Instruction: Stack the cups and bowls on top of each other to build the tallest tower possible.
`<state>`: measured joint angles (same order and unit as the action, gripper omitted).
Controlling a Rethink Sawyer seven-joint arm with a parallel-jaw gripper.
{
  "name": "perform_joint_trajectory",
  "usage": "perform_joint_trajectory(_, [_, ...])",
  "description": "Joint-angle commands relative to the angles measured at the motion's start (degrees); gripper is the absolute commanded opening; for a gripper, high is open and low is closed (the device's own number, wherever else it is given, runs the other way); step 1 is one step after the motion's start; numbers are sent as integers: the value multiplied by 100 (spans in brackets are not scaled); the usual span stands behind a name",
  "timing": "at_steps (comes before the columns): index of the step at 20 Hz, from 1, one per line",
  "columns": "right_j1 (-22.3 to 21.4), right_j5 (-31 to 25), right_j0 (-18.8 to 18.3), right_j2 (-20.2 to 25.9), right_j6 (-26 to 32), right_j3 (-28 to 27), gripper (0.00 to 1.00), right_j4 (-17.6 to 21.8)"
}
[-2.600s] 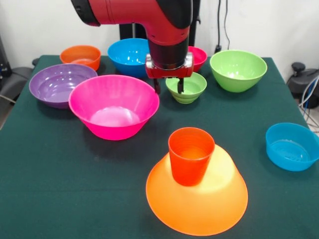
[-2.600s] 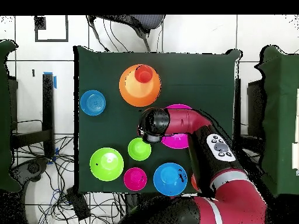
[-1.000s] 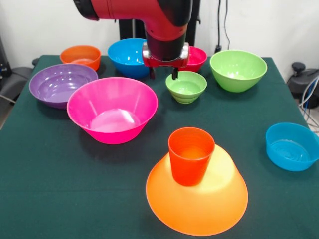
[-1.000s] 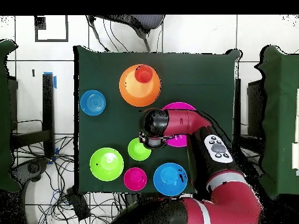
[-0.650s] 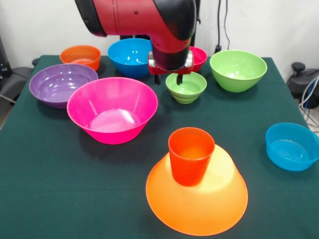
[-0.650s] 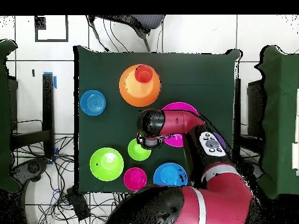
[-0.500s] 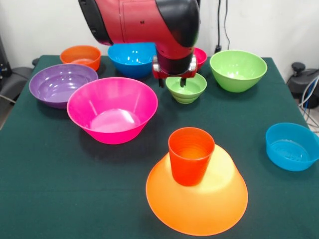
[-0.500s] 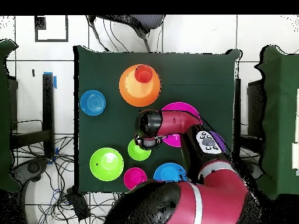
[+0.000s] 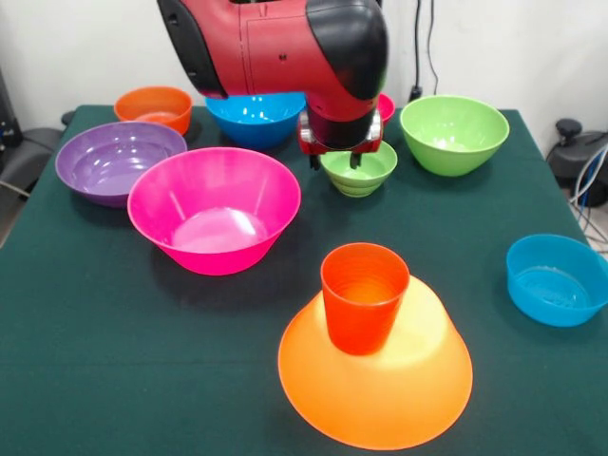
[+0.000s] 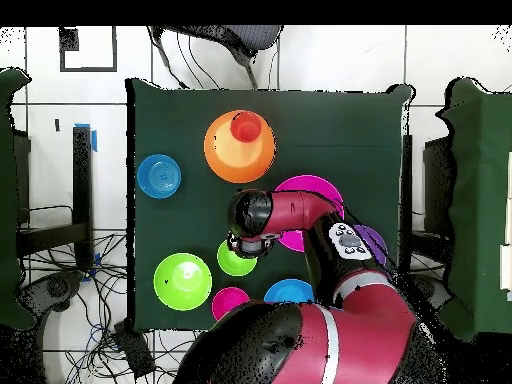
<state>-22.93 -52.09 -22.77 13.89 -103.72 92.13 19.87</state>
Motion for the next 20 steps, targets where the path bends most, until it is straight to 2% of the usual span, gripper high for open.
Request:
perform_joint_trajectory(1, [263, 426, 197, 30, -399, -504, 100, 107])
perform_joint_trajectory(8, [300, 333, 218, -9, -474, -588, 100, 37])
perform_joint_trajectory(9, [306, 337, 224, -18, -481, -599, 0, 32])
perform_joint_trajectory(20, [147, 385, 203, -73, -540, -397, 0, -59])
